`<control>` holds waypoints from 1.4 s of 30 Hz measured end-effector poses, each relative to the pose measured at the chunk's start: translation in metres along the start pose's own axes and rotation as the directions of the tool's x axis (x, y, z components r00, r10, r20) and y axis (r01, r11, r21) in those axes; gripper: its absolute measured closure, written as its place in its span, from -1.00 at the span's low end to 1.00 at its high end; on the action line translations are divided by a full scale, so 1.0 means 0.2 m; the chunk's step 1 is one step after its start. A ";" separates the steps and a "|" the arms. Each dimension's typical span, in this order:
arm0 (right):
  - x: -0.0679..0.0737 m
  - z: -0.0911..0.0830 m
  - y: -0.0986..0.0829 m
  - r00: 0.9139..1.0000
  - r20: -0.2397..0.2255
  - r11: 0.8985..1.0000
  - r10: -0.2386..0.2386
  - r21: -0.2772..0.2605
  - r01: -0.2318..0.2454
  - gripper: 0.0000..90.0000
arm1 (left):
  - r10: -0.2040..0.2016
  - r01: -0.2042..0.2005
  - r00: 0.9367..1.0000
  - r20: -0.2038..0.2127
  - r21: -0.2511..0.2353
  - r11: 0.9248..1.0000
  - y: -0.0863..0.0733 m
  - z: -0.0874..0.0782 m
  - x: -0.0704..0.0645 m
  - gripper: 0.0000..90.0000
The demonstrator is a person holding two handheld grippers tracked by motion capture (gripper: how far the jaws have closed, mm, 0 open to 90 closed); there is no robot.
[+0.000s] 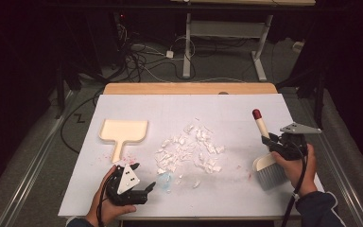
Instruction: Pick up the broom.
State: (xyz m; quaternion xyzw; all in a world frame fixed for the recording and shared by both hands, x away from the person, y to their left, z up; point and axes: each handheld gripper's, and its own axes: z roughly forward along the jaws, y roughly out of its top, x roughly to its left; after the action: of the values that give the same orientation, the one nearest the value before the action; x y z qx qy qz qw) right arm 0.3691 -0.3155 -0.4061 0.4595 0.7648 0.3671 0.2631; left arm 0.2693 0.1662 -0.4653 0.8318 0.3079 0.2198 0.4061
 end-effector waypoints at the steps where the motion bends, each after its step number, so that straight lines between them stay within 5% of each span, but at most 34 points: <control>1: 0.02 -0.03 0.01 1.000 -0.006 1.000 -0.001 -0.017 0.001 0.60 | -0.018 0.018 0.999 0.029 -0.021 1.000 0.03 0.00 -0.01 -0.60; 2: 0.05 -0.07 0.02 1.000 -0.017 0.998 -0.006 -0.070 0.005 0.60 | -0.029 0.031 0.998 0.061 -0.040 0.999 0.07 0.01 -0.03 -0.58; 3: 0.07 -0.09 0.04 1.000 -0.028 0.997 -0.013 -0.075 0.010 0.60 | -0.015 0.022 0.994 0.106 -0.064 0.998 0.15 0.03 -0.08 -0.57; 5: 0.09 -0.11 0.05 0.999 -0.033 0.995 -0.018 -0.095 0.014 0.60 | -0.016 0.028 0.990 0.143 -0.082 0.996 0.20 0.05 -0.11 -0.56; 11: 0.22 -0.16 0.10 0.997 -0.064 0.989 -0.038 -0.142 0.029 0.60 | 0.029 0.022 0.949 0.313 -0.160 0.987 0.48 0.23 -0.33 -0.53; 16: 0.32 -0.19 0.11 0.996 -0.069 0.982 -0.065 -0.180 0.051 0.59 | -0.001 0.076 0.915 0.403 -0.170 0.982 0.65 0.43 -0.53 -0.48; 17: 0.32 -0.19 0.11 0.996 -0.069 0.982 -0.065 -0.180 0.051 0.59 | -0.001 0.076 0.915 0.403 -0.170 0.982 0.65 0.43 -0.53 -0.45; 20: 0.38 -0.22 0.10 0.994 -0.072 0.975 -0.079 -0.213 0.062 0.59 | -0.052 0.126 0.900 0.432 -0.145 0.981 0.70 0.53 -0.57 -0.30; 22: 0.41 -0.23 0.11 0.991 -0.094 0.974 -0.100 -0.214 0.078 0.59 | -0.064 0.132 0.906 0.418 -0.137 0.982 0.72 0.57 -0.58 -0.24; 23: 0.43 -0.24 0.11 0.990 -0.098 0.972 -0.100 -0.223 0.076 0.59 | -0.078 0.159 0.891 0.447 -0.146 0.976 0.73 0.59 -0.57 -0.14; 25: 0.44 -0.25 0.11 0.990 -0.093 0.967 -0.106 -0.242 0.080 0.59 | -0.077 0.155 0.896 0.437 -0.146 0.977 0.73 0.60 -0.58 -0.10; 26: 0.46 -0.25 0.12 0.988 -0.095 0.966 -0.123 -0.241 0.097 0.59 | -0.073 0.153 0.896 0.437 -0.151 0.977 0.73 0.60 -0.58 0.02; 27: 0.49 -0.27 0.12 0.985 -0.099 0.962 -0.138 -0.251 0.110 0.59 | -0.070 0.153 0.890 0.451 -0.151 0.977 0.73 0.60 -0.58 0.23; 28: 0.50 -0.27 0.12 0.984 -0.101 0.960 -0.145 -0.254 0.115 0.59 | -0.062 0.140 0.895 0.441 -0.145 0.979 0.74 0.60 -0.56 0.25; 31: 0.52 -0.29 0.12 0.984 -0.091 0.955 -0.154 -0.270 0.125 0.59 | -0.062 0.139 0.894 0.444 -0.142 0.980 0.74 0.58 -0.54 0.33; 39: 0.52 -0.33 0.14 0.965 -0.152 0.933 -0.211 -0.325 0.153 0.37 | 0.055 -0.004 0.905 0.423 -0.120 0.993 0.72 0.48 -0.45 0.43; 42: 0.54 -0.34 0.15 0.930 -0.216 0.914 -0.298 -0.347 0.212 0.13 | 0.092 -0.046 0.902 0.423 -0.116 0.992 0.69 0.43 -0.41 0.44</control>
State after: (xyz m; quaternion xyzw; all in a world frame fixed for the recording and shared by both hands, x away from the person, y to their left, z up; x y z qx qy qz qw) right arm 0.2861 -0.2321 -0.3484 0.2535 0.7776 0.5054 0.2752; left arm 0.3090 -0.0025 -0.4119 0.8481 0.1700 0.0621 0.4980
